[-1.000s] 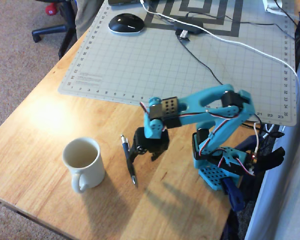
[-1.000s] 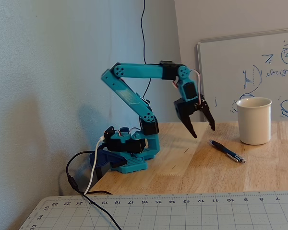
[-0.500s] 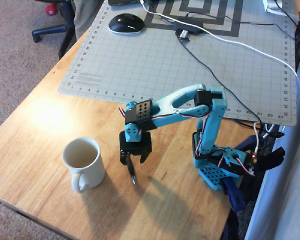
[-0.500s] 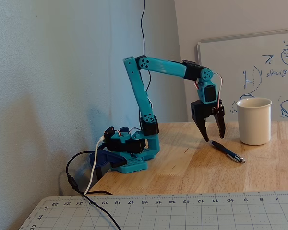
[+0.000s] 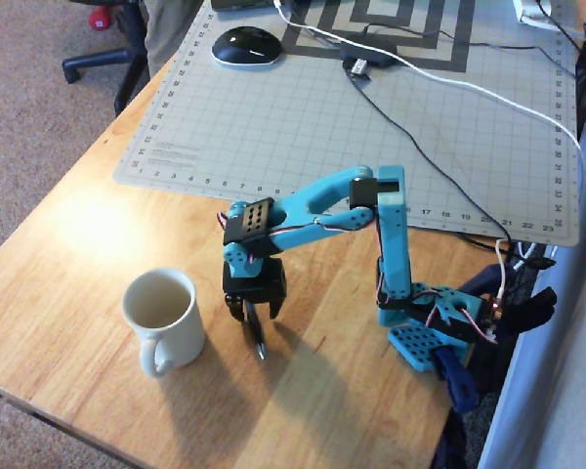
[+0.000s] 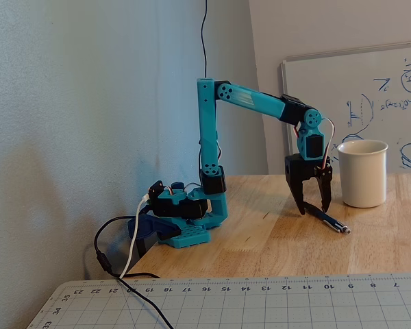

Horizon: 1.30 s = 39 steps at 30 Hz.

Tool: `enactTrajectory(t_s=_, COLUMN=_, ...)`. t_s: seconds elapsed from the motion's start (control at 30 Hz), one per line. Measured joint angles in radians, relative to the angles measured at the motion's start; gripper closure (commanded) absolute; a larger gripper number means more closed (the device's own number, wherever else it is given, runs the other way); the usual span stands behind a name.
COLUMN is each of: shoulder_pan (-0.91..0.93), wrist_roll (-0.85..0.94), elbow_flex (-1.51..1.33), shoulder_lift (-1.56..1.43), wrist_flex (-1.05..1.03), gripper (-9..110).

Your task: Grasp a pen and put it in a mug.

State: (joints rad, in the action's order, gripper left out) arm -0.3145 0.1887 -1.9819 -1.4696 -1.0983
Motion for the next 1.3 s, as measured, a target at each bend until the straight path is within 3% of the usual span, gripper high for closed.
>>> enactTrajectory(t_s=0.27, shoulder_pan=0.018, wrist_roll=0.000, elbow_flex=0.009, shoulder_lift=0.011, wrist_flex=0.000, gripper=85)
enactTrajectory(t_s=0.53, shoulder_pan=0.018, wrist_roll=0.000, elbow_flex=0.011, shoulder_lift=0.023, wrist_flex=0.009, gripper=103)
enactTrajectory(t_s=0.83, shoulder_pan=0.020, wrist_roll=0.000, elbow_flex=0.011, shoulder_lift=0.026, wrist_flex=0.011, gripper=97)
enactTrajectory(t_s=1.13, shoulder_pan=0.021, wrist_roll=0.025, elbow_flex=-0.121, shoulder_lift=-0.160, wrist_flex=0.285, gripper=97)
enactTrajectory(t_s=1.3, shoulder_pan=0.084, wrist_roll=0.210, elbow_flex=-0.209, shoulder_lift=-0.276, wrist_flex=0.417, gripper=97)
